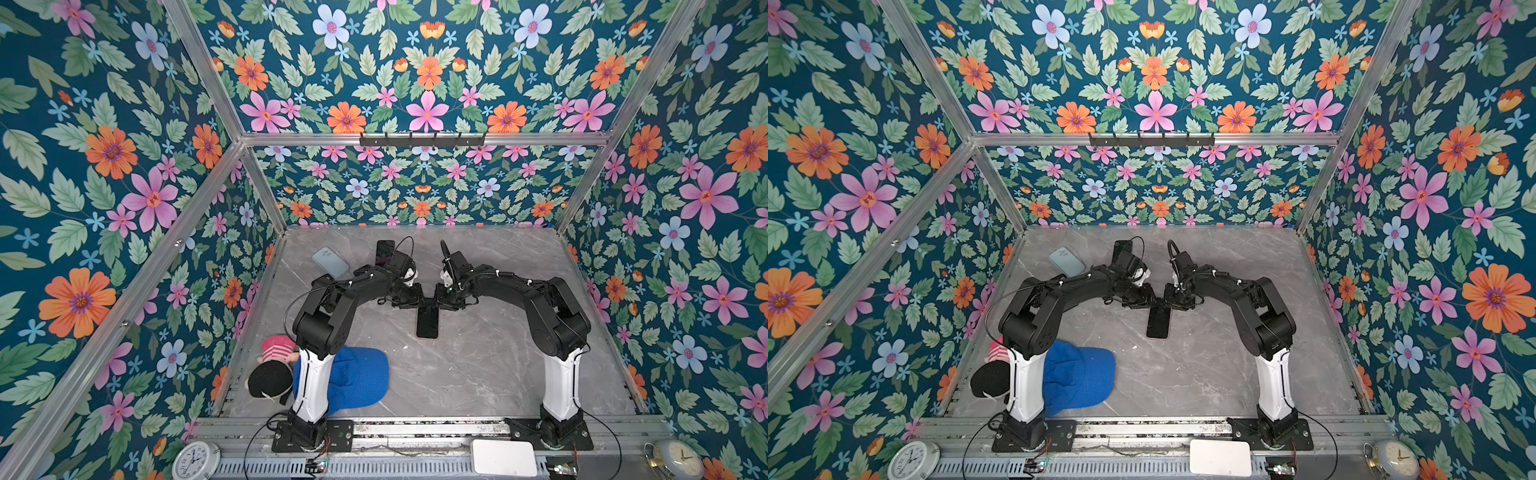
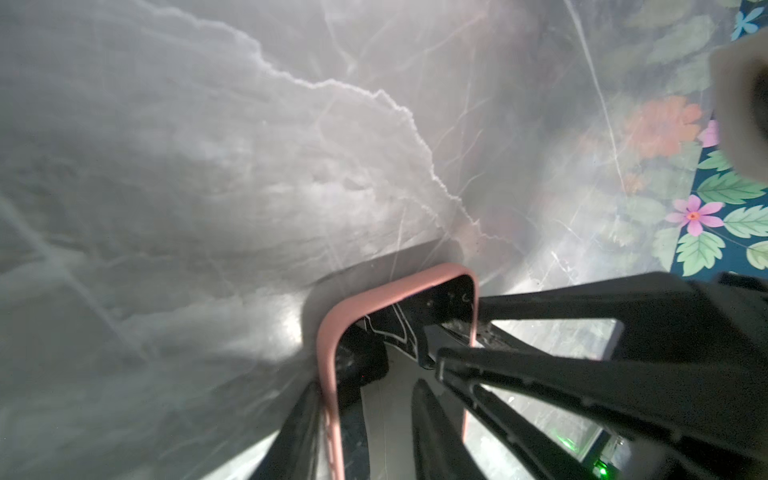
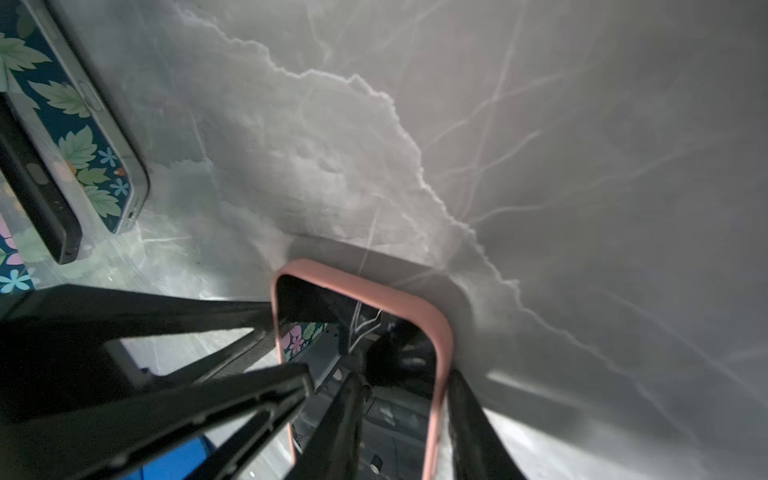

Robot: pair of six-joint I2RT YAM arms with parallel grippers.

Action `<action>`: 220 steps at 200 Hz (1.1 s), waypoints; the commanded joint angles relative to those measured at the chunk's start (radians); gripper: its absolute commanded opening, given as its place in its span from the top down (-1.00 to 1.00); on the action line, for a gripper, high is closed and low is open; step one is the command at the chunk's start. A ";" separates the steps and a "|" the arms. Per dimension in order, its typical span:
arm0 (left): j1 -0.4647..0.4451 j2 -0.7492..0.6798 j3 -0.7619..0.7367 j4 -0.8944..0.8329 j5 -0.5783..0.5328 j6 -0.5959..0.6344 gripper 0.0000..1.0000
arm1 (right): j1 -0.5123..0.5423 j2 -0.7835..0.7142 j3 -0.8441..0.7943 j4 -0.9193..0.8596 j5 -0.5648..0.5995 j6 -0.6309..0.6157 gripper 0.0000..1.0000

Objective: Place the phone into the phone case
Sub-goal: 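Open both grippers and lift them off the cased phone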

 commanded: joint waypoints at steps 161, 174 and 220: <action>-0.037 -0.054 -0.080 0.044 0.034 -0.067 0.79 | 0.005 0.014 -0.022 0.035 -0.022 0.027 0.80; -0.040 -0.058 -0.084 0.046 0.039 -0.072 0.79 | 0.004 0.013 -0.022 0.032 -0.017 0.027 0.80; -0.040 -0.084 -0.099 0.046 0.024 -0.078 0.79 | 0.004 0.008 -0.008 -0.003 0.012 0.009 0.77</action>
